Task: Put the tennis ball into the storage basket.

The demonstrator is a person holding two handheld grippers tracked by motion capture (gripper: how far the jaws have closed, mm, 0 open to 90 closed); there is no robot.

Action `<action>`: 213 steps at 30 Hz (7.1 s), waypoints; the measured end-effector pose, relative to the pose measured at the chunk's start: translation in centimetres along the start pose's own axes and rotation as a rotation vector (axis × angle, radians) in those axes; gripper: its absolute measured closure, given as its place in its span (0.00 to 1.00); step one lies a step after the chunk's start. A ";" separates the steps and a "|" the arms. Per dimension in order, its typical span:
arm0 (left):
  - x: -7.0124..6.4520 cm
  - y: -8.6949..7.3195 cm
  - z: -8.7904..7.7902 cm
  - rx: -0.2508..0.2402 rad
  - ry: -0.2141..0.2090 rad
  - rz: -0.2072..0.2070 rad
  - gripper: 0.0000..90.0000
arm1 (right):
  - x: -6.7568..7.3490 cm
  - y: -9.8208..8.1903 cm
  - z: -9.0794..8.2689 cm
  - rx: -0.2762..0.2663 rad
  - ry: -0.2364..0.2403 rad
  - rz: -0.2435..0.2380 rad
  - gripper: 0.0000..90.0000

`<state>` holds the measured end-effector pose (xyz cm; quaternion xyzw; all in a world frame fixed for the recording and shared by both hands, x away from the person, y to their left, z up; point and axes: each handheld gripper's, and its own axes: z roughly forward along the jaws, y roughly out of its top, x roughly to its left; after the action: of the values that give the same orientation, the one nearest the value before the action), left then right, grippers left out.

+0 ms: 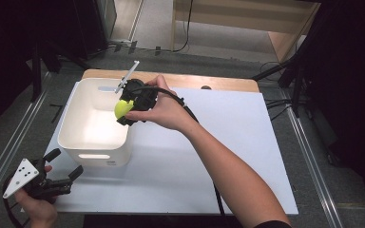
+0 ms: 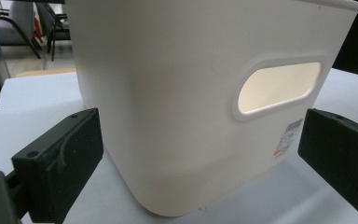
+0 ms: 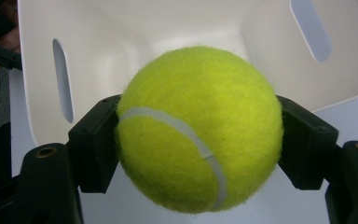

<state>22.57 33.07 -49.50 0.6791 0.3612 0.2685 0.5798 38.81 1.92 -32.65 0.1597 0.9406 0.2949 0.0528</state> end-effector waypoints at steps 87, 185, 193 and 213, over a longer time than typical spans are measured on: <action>0.0 0.0 0.0 0.001 -0.002 0.001 0.00 | 2.1 -0.1 2.9 -0.011 0.004 -0.058 0.11; -0.2 -0.1 0.2 0.017 0.010 0.013 0.00 | -1.3 -26.9 -3.8 -0.224 -0.302 0.366 0.01; -0.2 -0.1 0.2 0.018 0.015 0.016 0.00 | -1.1 -29.0 -4.4 -0.236 -0.326 0.405 0.01; -0.3 -0.1 0.3 0.027 0.018 0.016 0.00 | -0.2 -33.7 -5.4 -0.294 -0.392 0.475 0.01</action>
<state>22.60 32.69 -49.67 0.6873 0.3644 0.2746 0.5652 28.86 -27.21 -47.46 0.4187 0.7966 0.3950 0.1846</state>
